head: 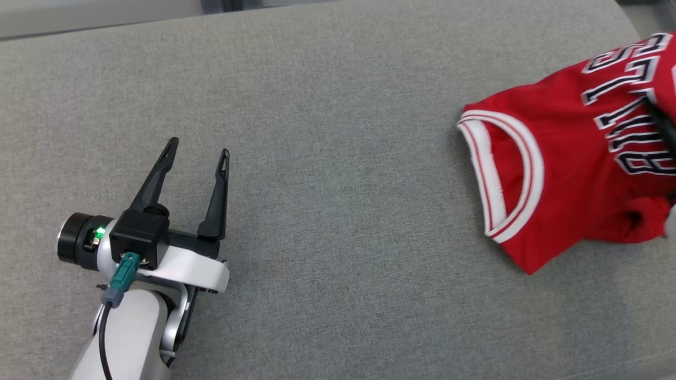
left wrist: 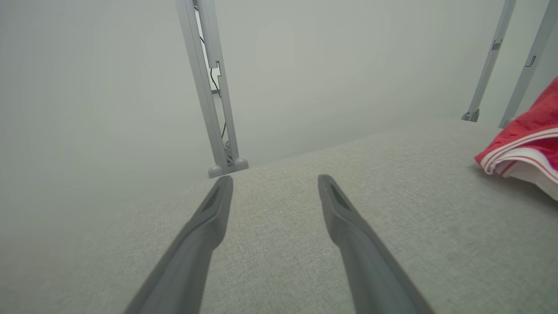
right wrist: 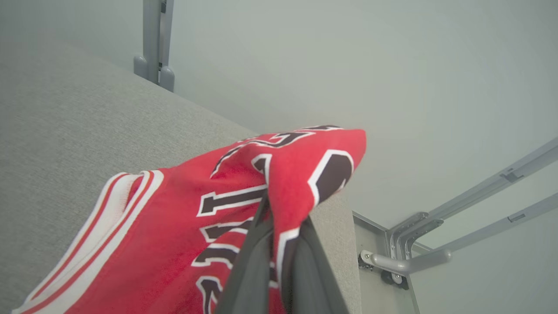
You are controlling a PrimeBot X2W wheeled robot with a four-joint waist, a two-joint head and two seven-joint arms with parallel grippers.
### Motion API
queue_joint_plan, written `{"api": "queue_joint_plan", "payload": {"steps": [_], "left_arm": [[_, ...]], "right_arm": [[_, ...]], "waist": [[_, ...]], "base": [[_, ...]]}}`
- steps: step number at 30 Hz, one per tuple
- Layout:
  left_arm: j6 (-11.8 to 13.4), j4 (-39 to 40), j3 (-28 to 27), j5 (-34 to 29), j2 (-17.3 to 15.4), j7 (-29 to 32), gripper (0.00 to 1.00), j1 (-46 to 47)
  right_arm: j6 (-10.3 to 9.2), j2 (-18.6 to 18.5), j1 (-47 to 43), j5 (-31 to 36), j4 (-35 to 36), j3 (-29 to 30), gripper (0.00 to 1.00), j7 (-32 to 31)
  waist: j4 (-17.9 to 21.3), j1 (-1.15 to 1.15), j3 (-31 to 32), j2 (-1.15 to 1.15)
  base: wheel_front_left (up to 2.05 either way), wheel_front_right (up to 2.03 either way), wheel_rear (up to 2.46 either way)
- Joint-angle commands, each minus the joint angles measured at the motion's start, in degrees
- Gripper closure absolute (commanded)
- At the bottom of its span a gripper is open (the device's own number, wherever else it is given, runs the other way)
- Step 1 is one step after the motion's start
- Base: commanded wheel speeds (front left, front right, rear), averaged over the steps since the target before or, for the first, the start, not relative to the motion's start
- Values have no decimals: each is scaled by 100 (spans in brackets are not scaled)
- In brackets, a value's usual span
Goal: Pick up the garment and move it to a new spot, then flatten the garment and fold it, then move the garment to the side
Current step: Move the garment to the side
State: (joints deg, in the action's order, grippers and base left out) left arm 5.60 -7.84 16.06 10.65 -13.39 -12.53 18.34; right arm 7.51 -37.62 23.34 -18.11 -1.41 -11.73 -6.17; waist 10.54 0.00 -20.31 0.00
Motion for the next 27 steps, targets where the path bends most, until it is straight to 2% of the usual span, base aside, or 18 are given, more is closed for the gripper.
{"api": "queue_joint_plan", "payload": {"steps": [1,5,14,15,16,17,18,27], "left_arm": [[-21,18,14,-12,-15,0,0,104],[-46,-20,35,34,-7,-26,0,126],[-19,-1,15,48,-73,-67,0,263],[-19,-2,16,51,-76,-70,0,274],[-21,-7,16,53,-90,-68,0,293],[-16,-11,12,55,-106,-70,0,310],[-8,-7,8,57,-112,-71,0,325],[53,22,-15,100,-194,-28,0,284]], "right_arm": [[-2,-58,88,-52,-223,81,100,28],[-2,-173,190,-87,-943,262,100,183],[-2,134,286,22,-2202,499,100,514],[-2,209,326,13,-2267,534,95,619],[-2,266,345,67,-2338,562,73,702],[-2,337,354,119,-2415,595,47,790],[-2,412,402,194,-2472,689,0,935],[-2,1315,366,747,-2761,1561,0,1777]], "waist": [[-18,0,-94,0],[-99,0,-239,0],[-134,0,-534,0],[-129,0,-555,0],[-123,0,-568,0],[-113,0,-578,0],[-100,0,-588,0],[-18,0,-502,0]], "base": [[0,0,0],[0,0,0],[0,0,0],[0,0,0],[0,0,0],[0,0,0],[0,0,0],[0,0,0]]}}
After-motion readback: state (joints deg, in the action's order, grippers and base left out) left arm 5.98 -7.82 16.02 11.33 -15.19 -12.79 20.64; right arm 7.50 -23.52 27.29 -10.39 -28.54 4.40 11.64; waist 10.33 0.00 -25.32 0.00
